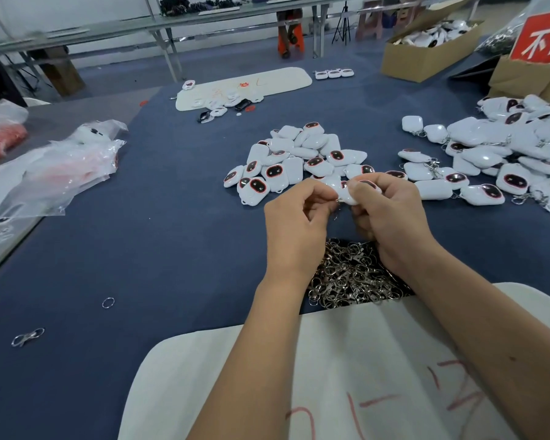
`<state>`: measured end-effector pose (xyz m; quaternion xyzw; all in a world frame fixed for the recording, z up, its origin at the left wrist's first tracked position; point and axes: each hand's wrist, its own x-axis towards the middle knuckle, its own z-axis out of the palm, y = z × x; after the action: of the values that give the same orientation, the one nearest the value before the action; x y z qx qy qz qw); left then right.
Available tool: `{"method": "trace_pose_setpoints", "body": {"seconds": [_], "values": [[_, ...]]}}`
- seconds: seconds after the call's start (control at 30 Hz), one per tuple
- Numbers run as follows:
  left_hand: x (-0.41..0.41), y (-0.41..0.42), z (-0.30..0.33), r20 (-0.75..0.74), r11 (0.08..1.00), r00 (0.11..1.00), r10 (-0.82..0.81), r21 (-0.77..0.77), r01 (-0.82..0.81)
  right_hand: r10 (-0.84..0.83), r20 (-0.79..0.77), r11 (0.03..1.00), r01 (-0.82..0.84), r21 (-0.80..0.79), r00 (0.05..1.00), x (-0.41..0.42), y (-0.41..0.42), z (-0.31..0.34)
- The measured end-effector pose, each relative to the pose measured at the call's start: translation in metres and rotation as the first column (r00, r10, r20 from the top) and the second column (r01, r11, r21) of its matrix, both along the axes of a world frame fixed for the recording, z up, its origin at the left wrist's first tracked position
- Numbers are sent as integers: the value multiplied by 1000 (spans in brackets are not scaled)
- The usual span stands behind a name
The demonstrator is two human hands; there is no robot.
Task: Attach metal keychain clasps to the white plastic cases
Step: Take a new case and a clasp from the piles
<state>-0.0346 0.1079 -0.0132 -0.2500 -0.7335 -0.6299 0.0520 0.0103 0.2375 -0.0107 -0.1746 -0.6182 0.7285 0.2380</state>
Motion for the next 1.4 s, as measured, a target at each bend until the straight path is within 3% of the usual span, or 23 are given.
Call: {"method": "trace_pose_setpoints", "body": {"seconds": [0.27,0.47,0.67,0.73,0.8,0.93,1.17,1.27,1.4], "values": [[4,-1,2,-17,997,998,60,59,-59,-14,-18,999,13,-32,1000,0,0,0],[7,-2,4,-151,989,984,89,-106,-106,-2,-24,1000,2,22,1000,2,-1,-2],[11,-1,4,-313,931,949,39,-333,-148,-77,-40,939,86,332,996,3,-3,-8],[13,-1,3,-300,933,953,42,-330,-145,-117,-41,905,123,406,992,4,-3,-9],[13,1,3,-143,974,986,83,-196,-110,-116,-46,929,125,349,992,4,-4,-8],[10,7,6,160,994,984,75,60,-86,-19,-76,1000,19,-9,997,3,-1,-1],[5,6,6,395,970,918,-32,235,-68,39,-108,995,-49,-91,993,3,0,1],[4,6,5,386,969,923,-12,234,-85,42,-98,994,-52,-100,994,2,1,0],[8,3,3,44,996,995,94,8,-94,37,-59,996,-42,-84,998,2,3,-1]]}}
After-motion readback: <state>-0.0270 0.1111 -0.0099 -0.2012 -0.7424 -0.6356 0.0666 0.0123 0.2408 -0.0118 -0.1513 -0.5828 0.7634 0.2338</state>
